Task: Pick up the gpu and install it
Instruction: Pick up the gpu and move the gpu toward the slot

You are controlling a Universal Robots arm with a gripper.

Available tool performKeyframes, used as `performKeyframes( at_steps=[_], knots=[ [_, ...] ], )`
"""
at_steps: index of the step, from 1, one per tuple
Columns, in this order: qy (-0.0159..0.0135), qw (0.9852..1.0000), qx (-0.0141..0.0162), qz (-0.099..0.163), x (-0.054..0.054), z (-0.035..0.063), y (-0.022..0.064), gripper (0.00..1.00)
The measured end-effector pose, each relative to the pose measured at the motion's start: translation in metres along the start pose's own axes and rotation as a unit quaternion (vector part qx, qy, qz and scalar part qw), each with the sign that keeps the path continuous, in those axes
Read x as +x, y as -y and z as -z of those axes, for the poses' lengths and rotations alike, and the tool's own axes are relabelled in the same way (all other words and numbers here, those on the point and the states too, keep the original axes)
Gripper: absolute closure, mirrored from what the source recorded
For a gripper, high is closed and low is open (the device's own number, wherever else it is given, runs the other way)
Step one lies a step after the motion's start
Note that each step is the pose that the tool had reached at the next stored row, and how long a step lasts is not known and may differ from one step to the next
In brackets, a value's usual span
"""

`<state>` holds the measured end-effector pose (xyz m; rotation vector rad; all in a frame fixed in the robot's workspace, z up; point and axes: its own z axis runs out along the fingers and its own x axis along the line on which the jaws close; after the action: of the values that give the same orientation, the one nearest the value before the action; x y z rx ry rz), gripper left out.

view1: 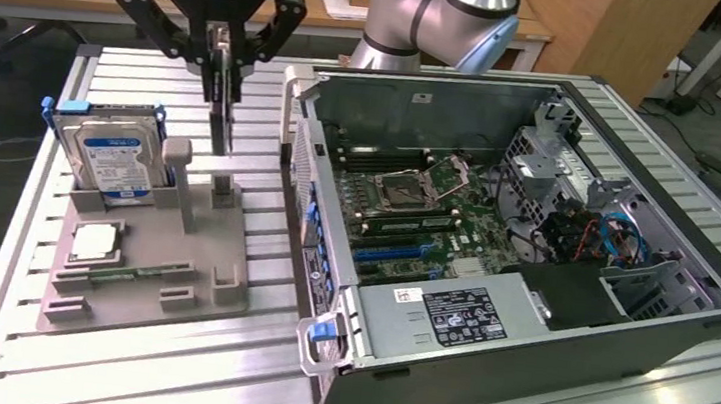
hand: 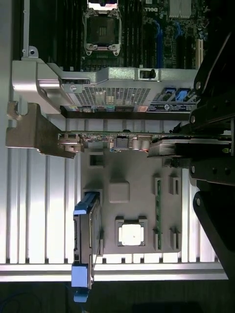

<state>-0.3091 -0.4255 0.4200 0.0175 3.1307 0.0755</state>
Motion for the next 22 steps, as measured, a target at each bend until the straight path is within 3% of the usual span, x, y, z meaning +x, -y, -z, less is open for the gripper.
performKeyframes(
  at_steps=[22],
  knots=[
    [0.0000,1.0000,0.0000,0.000,-0.043,-0.0006,-0.0005,0.73]
  ],
)
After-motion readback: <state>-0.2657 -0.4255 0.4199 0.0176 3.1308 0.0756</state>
